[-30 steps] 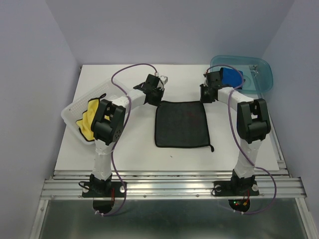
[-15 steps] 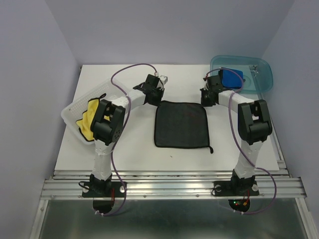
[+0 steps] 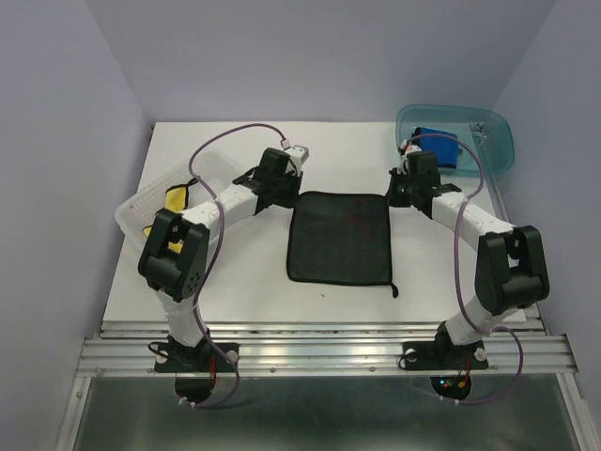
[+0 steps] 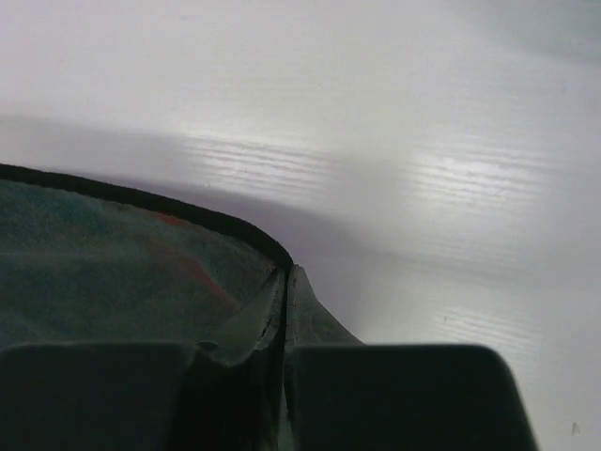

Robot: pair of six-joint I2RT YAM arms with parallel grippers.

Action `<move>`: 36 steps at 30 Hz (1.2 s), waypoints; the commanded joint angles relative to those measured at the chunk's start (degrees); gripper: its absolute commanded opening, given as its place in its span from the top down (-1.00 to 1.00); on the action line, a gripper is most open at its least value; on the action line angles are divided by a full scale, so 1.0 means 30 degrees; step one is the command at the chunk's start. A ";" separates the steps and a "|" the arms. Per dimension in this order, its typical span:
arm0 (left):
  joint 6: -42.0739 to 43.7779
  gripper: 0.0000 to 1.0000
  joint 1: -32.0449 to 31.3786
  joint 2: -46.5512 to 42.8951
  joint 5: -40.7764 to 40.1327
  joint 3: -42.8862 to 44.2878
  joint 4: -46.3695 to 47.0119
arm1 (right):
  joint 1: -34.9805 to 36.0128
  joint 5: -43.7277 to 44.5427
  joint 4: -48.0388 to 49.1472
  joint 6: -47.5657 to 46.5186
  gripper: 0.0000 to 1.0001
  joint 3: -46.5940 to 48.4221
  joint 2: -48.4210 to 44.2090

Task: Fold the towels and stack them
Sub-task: Fold the towel

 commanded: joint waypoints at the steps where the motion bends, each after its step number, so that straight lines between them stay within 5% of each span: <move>1: -0.0677 1.00 -0.0932 -0.2471 -0.0358 -0.1770 0.1135 | -0.0021 -0.0592 0.0570 0.1140 0.99 -0.1305 -0.1849; 19: -0.4750 1.00 -0.3336 -0.8685 -0.3671 -0.9770 0.3419 | 0.1386 0.0990 -0.4469 0.4189 0.99 -0.6401 -0.8531; 36: -0.6009 1.00 -0.3746 -0.7897 -0.3085 -1.1327 0.4593 | 0.1386 0.0639 -0.3445 0.4657 0.99 -0.7986 -0.8181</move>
